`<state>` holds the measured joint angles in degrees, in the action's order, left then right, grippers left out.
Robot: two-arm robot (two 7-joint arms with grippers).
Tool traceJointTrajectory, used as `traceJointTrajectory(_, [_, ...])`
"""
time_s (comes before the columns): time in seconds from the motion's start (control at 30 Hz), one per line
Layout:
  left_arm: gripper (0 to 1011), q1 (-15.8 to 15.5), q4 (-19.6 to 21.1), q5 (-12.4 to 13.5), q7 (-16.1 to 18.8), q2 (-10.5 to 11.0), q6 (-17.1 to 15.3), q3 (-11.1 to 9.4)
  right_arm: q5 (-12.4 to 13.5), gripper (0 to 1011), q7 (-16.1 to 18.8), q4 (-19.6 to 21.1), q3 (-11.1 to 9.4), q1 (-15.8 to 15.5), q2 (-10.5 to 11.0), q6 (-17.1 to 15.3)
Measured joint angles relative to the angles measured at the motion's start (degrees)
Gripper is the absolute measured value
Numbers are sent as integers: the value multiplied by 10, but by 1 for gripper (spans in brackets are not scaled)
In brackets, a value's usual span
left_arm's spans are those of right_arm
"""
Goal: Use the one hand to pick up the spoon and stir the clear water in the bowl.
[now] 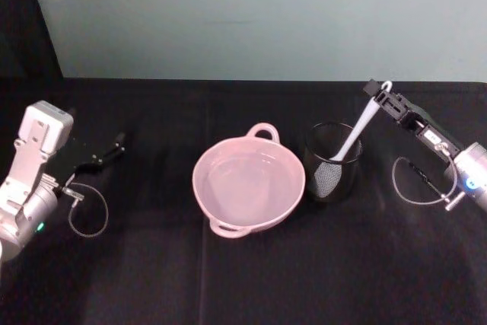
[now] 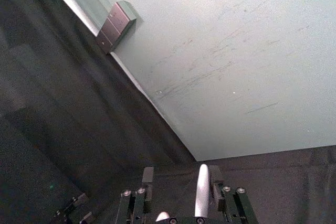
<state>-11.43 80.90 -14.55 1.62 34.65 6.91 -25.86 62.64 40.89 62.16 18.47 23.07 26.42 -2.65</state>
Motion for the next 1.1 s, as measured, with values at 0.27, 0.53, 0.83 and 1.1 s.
traceJointTrajectory(0.27, [1011, 0, 0, 0, 0, 0, 0, 0, 8, 891, 5, -11, 1, 1, -3, -2])
traceJointTrajectory(0.53, [1011, 0, 0, 0, 0, 0, 0, 0, 19, 1002, -12, 32, -4, -32, 10, -7])
traceJointTrajectory(0.83, [1011, 0, 0, 0, 0, 0, 0, 0, 29, 1002, -69, 137, -25, -113, 54, 3])
traceJointTrajectory(1.1, [1011, 0, 0, 0, 0, 0, 0, 0, -32, 1003, -138, 164, -31, -136, 93, 23])
